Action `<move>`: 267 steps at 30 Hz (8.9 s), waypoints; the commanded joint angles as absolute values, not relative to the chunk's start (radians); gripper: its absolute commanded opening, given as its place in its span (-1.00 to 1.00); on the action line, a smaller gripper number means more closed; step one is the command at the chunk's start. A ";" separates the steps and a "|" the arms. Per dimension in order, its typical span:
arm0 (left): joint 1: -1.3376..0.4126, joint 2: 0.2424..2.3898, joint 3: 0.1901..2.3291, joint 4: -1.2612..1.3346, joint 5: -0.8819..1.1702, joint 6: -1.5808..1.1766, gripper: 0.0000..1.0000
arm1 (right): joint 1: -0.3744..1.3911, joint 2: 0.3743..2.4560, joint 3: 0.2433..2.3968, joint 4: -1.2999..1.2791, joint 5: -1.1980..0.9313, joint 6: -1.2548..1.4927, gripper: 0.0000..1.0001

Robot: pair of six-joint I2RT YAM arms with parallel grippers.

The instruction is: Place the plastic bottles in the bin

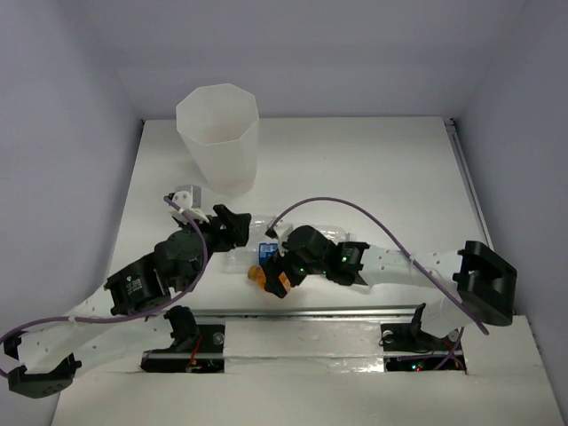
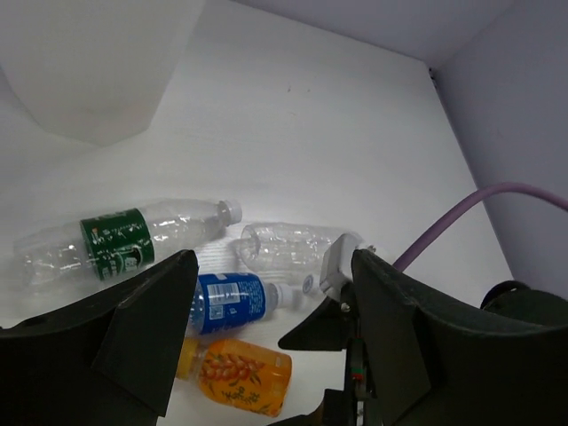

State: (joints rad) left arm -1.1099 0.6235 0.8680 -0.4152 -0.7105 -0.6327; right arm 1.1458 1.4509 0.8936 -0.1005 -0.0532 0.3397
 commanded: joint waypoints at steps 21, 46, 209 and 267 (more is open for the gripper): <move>-0.904 0.558 0.861 -0.284 -0.575 -0.402 0.35 | 1.235 1.640 0.996 -0.169 -0.003 0.394 0.15; -0.904 0.345 0.799 -0.308 -0.781 -0.373 0.30 | 0.968 1.627 1.882 -0.187 0.244 0.104 -0.09; -0.192 1.497 1.428 0.597 -0.106 -0.219 0.21 | 0.825 1.031 0.695 -0.052 0.244 0.422 0.52; -0.290 0.367 0.756 0.037 0.209 -0.359 0.35 | 1.149 1.365 0.756 -0.512 0.282 0.808 0.13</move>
State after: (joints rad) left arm -0.2829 0.3820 0.7696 0.0483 0.2413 -0.4129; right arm 1.1358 1.3815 0.7403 -0.4721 0.2474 0.7444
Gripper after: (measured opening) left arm 0.672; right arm 0.652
